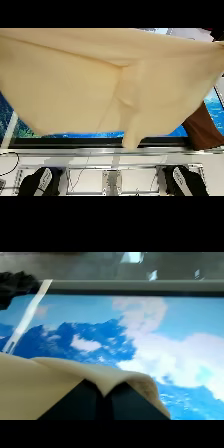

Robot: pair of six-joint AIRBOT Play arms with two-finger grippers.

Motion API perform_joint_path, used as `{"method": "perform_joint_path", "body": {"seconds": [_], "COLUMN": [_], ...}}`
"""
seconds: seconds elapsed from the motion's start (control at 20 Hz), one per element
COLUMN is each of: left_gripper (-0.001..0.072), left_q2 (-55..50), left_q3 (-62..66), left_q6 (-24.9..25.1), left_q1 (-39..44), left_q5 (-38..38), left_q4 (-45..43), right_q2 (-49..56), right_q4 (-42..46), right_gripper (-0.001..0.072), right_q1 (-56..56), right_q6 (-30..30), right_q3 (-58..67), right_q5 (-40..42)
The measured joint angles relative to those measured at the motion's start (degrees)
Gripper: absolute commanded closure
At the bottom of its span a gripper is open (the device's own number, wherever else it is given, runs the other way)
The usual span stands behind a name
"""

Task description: Fold the shirts.

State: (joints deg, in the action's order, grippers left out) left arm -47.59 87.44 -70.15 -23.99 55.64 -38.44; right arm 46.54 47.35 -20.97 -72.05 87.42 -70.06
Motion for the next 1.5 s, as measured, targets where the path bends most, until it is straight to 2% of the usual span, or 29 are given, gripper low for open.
{"method": "perform_joint_path", "body": {"seconds": [0.15, 0.3, 0.5, 0.55, 0.6, 0.65, 0.7, 0.8, 0.95, 1.2, 1.35, 1.5], "left_gripper": [0.07, 0.0699, 0.0697, 0.0682, 0.0513, 0.0299, 0.0237, 0.0237, 0.0238, 0.0238, 0.0238, 0.0238], "left_q2": [-10.4, -23.5, -40.0, -43.3, -45.7, -47.6, -48.8, -50.0, -48.2, -37.9, -28.8, -17.6], "left_q3": [0.8, 1.1, 1.2, 1.2, 1.2, 1.3, 1.6, 3.3, 8.4, 11.9, 3.3, -14.9], "left_q6": [-1.3, -3.1, -7.2, -8.3, -9.3, -9.9, -10.6, -11.0, -10.5, -6.7, -6.7, -7.0], "left_q1": [3.7, 10.5, 17.9, 19.0, 19.8, 20.4, 20.7, 20.9, 19.4, 13.6, 8.5, 4.0], "left_q5": [3.7, 4.1, -4.1, -7.0, -9.6, -12.3, -14.3, -16.5, -13.7, 3.3, 11.3, 12.7], "left_q4": [-4.8, -12.5, -18.5, -19.0, -19.3, -19.4, -19.5, -19.7, -19.9, -26.3, -30.9, -31.4], "right_q2": [11.6, 24.6, 39.0, 41.8, 43.9, 45.4, 46.4, 47.4, 45.9, 37.8, 31.1, 24.1], "right_q4": [-5.0, -3.8, -0.5, 0.0, 0.2, 0.4, 0.6, 1.0, 3.5, 16.5, 20.4, 18.4], "right_gripper": [0.0688, 0.0687, 0.0684, 0.0625, 0.0426, 0.0263, 0.0246, 0.0246, 0.0257, 0.0259, 0.0258, 0.0258], "right_q1": [3.8, 10.3, 17.3, 18.5, 19.3, 19.8, 20.0, 19.5, 16.1, 6.8, 0.1, -6.2], "right_q6": [-0.2, -0.2, -0.2, -0.2, -0.2, -0.2, -0.2, -0.2, -0.2, -0.2, 0.8, 2.9], "right_q3": [-2.6, -5.2, -6.7, -6.8, -6.9, -7.0, -7.0, -6.3, -3.9, -3.2, -10.3, -23.3], "right_q5": [-0.6, 2.9, 16.9, 21.2, 25.6, 29.5, 32.6, 35.7, 31.0, 7.5, -2.2, -5.5]}}
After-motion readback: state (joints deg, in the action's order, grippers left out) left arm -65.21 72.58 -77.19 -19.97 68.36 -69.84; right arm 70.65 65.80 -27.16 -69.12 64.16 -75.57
